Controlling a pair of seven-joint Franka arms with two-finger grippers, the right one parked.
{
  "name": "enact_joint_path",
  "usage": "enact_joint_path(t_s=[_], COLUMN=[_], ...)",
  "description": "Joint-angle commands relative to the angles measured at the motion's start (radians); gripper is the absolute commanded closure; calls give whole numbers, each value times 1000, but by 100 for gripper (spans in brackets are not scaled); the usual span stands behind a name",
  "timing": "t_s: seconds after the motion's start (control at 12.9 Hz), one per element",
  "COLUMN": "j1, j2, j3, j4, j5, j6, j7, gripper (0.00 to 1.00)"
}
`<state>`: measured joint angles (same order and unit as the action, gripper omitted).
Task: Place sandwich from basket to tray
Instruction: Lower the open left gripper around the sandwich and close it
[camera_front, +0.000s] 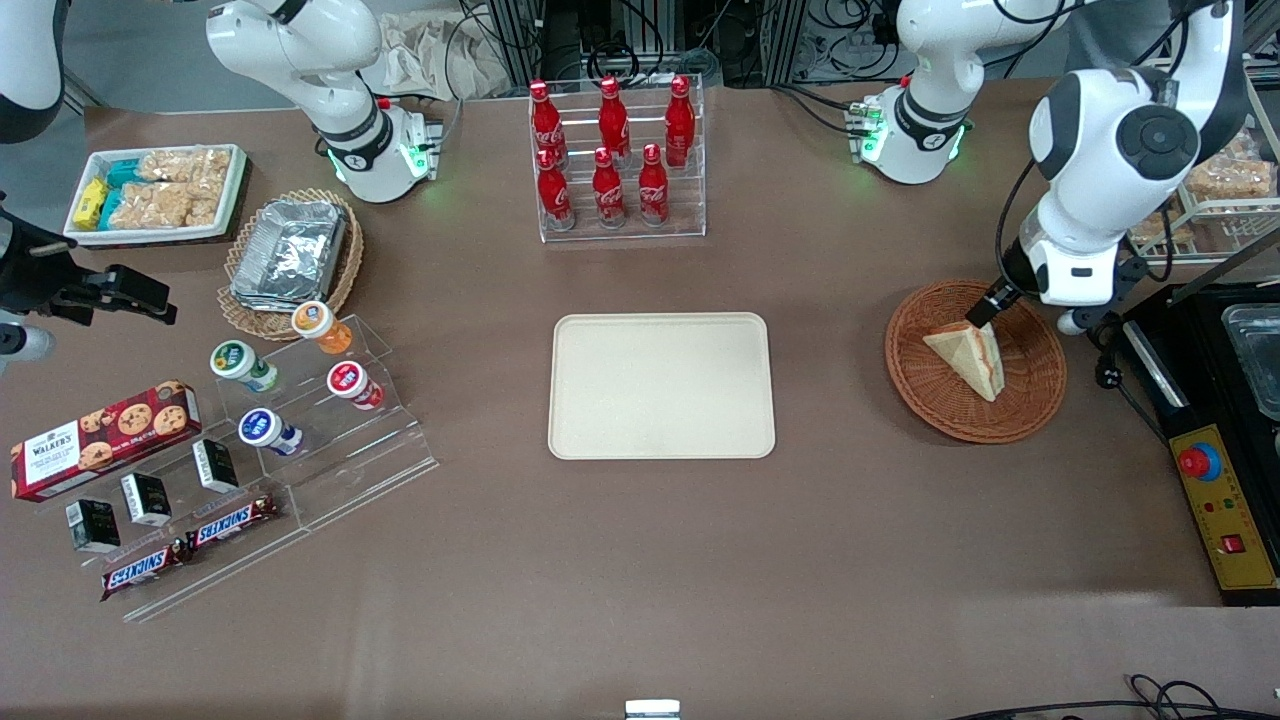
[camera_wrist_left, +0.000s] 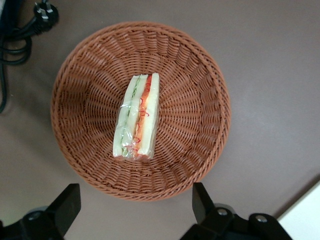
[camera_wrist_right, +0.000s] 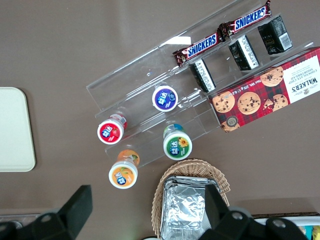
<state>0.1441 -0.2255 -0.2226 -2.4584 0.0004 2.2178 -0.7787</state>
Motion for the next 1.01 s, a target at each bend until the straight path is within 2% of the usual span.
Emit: enact_joint_path(t_s=[0.0,0.15,0.39,0.93], j1=[17,20,41,69], j2=[15,49,81,127], j3=[3,3,3,5], j4=[-65,-85,-88,-152], j5=[12,13,79,105], j6=[104,160,178,296], j7=[-17,-13,-14,-11], gripper=[1,1,1,1])
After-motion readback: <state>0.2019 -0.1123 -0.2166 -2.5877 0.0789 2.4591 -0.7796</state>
